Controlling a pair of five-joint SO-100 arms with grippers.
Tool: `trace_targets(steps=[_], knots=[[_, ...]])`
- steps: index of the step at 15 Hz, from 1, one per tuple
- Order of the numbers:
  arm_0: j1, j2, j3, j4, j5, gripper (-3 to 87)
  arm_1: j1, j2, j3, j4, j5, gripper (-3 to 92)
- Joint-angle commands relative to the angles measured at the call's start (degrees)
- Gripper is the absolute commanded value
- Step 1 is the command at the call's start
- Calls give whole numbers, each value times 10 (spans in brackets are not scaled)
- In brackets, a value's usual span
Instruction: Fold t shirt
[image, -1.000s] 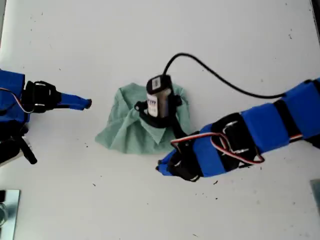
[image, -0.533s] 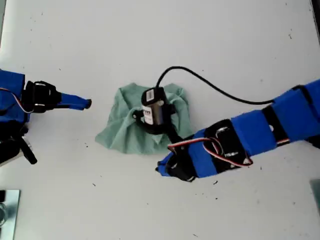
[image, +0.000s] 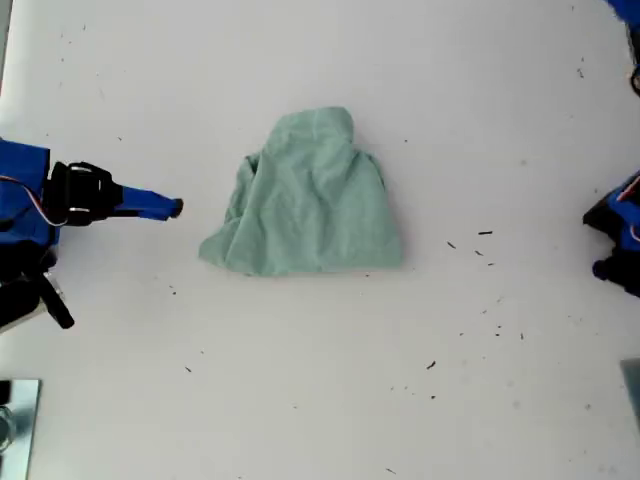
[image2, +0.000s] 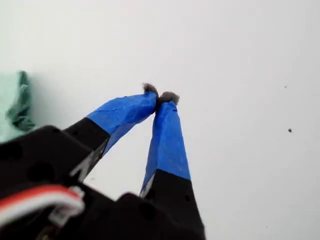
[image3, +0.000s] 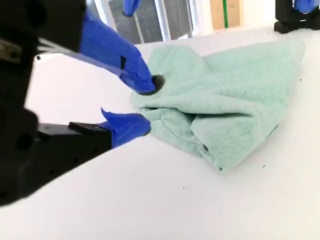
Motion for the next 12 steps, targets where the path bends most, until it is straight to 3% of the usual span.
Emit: trace_targets(steps=[1, 4, 8, 10, 12], knots=[[21, 4, 4, -14, 4, 89, -18, 238, 112, 47, 14, 23], [50, 4, 2, -8, -58, 93, -161, 563, 461, 50, 144, 25], [77, 4, 1, -8, -54, 95, -373, 907, 870, 24, 367, 22], [89, 4, 1, -8, -54, 95, -423, 1111, 1032, 69, 450, 22], [93, 4, 1, -8, -54, 95, -435, 1107, 1121, 102, 541, 25]])
